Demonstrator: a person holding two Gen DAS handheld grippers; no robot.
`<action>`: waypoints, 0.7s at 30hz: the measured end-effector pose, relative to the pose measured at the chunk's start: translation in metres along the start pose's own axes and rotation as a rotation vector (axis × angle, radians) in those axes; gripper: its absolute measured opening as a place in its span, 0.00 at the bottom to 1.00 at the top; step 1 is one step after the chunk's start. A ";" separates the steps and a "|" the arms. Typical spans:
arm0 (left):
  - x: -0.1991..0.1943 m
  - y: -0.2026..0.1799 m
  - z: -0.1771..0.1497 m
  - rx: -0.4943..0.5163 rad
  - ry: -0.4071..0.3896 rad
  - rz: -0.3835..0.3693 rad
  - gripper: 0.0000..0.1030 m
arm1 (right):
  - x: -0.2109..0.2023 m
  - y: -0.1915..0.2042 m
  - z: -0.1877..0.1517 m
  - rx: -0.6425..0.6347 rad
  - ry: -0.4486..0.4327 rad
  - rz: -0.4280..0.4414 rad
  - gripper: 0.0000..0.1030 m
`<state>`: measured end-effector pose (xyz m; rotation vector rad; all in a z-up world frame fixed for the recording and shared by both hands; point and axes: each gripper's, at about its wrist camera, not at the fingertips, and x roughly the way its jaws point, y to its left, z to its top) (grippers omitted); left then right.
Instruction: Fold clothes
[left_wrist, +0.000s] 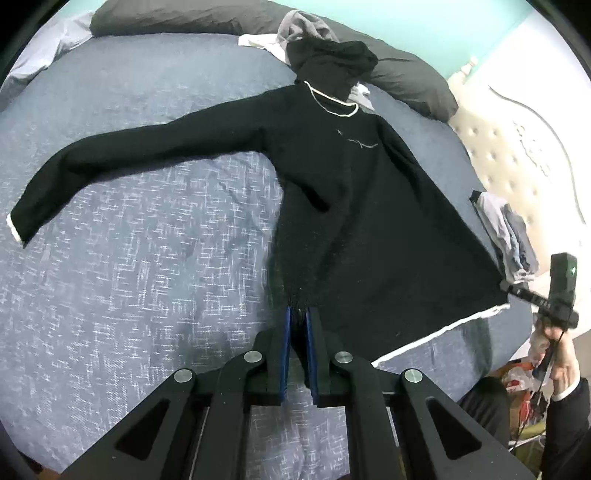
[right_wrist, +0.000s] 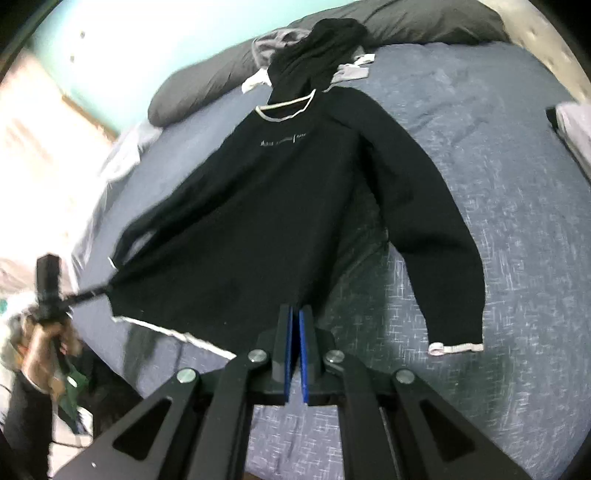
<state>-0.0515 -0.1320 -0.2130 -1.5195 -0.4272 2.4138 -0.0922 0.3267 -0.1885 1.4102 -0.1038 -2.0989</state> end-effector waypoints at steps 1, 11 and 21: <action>-0.001 0.001 0.000 -0.005 -0.001 0.003 0.08 | 0.010 0.006 -0.001 -0.019 0.025 0.003 0.03; 0.007 0.005 -0.006 -0.017 0.022 0.021 0.08 | 0.093 0.037 -0.025 -0.081 0.161 0.051 0.05; 0.010 0.009 -0.008 -0.002 0.025 0.012 0.09 | 0.072 0.004 -0.022 0.043 0.106 0.034 0.39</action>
